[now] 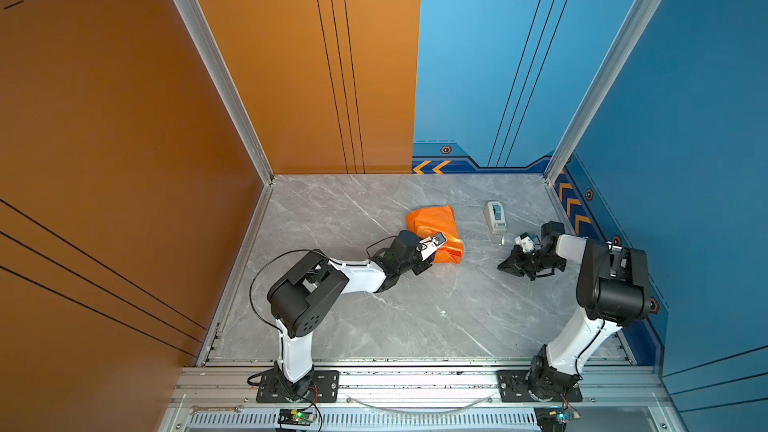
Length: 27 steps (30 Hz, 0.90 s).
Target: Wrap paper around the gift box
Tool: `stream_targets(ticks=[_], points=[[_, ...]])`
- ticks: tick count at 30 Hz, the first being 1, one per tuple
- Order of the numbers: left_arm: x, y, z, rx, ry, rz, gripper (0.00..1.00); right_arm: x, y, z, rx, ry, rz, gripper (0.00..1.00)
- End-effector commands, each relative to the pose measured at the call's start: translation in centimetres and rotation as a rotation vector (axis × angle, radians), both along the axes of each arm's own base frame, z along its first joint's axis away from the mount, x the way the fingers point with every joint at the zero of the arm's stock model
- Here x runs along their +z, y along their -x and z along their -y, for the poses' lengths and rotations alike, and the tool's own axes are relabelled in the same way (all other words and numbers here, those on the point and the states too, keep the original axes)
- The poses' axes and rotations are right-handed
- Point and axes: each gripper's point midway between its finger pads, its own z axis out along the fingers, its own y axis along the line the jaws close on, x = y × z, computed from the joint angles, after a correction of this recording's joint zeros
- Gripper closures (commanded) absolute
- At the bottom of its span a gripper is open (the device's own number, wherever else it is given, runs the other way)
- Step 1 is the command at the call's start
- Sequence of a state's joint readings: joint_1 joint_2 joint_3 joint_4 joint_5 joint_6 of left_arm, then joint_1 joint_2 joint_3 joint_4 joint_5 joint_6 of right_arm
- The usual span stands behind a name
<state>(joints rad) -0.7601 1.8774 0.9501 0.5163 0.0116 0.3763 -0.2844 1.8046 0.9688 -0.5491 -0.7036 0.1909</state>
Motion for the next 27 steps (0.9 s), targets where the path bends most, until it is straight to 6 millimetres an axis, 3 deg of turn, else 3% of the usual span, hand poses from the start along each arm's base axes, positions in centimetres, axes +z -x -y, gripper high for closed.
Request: stream_targets(ticks=[1, 5, 9, 13, 19, 27], points=[[-9.4, 4.1, -4.1, 0.012, -0.222, -0.270, 0.60, 2.2, 0.2, 1.7, -0.047, 0.032, 0.050, 0.91], [-9.3, 3.9, -3.9, 0.007, -0.218, -0.268, 0.61, 3.9, -3.0, 2.9, -0.019, 0.110, 0.207, 0.61], [-9.1, 3.7, -3.7, 0.004, -0.214, -0.262, 0.61, 4.1, -6.7, 2.8, 0.031, 0.128, 0.349, 0.53], [-9.0, 3.7, -3.7, 0.007, -0.214, -0.258, 0.61, 3.9, -8.9, 2.6, 0.114, 0.186, 0.448, 0.48], [-9.0, 3.7, -4.0, 0.014, -0.221, -0.256, 0.61, 3.7, -11.2, 2.5, 0.154, 0.138, 0.508, 0.47], [-8.8, 3.6, -4.1, 0.019, -0.225, -0.254, 0.60, 2.4, -11.7, 1.8, 0.196, 0.043, 0.495, 0.46]])
